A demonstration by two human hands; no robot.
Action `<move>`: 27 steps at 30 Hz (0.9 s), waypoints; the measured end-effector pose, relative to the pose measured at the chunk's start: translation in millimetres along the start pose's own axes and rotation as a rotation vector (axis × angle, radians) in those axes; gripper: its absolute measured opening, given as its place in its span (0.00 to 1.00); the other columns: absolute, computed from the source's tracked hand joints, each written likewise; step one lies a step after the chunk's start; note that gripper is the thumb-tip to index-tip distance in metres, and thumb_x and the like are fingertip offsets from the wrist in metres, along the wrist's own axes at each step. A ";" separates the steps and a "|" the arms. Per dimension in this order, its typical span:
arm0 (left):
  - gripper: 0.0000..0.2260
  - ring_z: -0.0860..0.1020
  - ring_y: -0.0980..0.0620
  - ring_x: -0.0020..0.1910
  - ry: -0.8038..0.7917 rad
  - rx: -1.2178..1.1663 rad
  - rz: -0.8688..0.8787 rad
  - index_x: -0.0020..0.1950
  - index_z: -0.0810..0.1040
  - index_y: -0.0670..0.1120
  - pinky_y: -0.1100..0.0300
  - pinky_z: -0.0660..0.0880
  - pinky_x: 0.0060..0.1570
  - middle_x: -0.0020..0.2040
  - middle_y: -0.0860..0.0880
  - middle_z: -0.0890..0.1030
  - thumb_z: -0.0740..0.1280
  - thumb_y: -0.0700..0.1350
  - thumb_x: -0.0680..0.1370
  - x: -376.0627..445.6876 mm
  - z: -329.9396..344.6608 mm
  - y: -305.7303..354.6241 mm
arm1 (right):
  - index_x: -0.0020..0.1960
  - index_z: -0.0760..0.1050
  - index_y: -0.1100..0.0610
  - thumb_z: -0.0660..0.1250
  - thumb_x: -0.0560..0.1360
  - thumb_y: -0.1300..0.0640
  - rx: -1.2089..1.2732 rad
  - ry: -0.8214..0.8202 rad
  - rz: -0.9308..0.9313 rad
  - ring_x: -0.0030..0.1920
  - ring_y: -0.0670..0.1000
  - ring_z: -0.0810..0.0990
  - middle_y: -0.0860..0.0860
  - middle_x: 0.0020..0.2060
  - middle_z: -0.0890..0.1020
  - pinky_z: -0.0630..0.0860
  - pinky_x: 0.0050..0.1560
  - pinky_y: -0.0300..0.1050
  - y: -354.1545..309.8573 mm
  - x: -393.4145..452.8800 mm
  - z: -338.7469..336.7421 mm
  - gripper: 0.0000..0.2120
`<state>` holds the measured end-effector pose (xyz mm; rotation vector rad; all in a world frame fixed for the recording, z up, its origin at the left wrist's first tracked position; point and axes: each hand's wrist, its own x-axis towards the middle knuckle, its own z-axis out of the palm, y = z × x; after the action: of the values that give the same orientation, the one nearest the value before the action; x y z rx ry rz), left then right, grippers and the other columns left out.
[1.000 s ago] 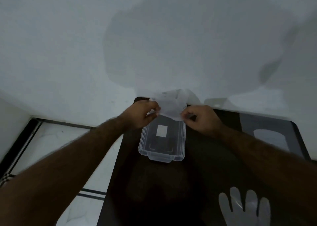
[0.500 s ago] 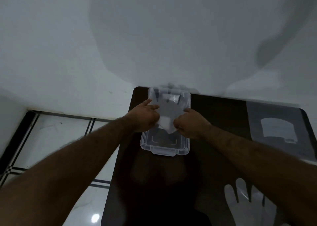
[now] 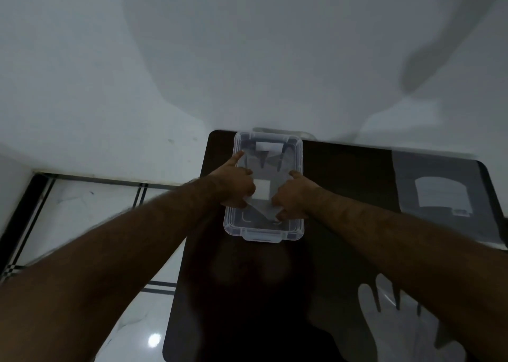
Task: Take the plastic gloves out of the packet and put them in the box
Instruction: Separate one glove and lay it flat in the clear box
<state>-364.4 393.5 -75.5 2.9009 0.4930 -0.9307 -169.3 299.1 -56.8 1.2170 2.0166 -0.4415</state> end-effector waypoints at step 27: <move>0.27 0.68 0.47 0.81 -0.144 -0.022 0.104 0.74 0.77 0.51 0.25 0.36 0.78 0.72 0.47 0.80 0.50 0.64 0.87 -23.3 -6.8 28.6 | 0.76 0.72 0.54 0.61 0.86 0.45 -0.045 -0.226 -0.074 0.74 0.58 0.74 0.55 0.71 0.79 0.56 0.81 0.65 -25.7 -5.4 -16.0 0.22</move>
<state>-369.4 360.8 -57.9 2.7830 0.3369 -1.1009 -196.6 292.9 -43.9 1.0196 1.8714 -0.5416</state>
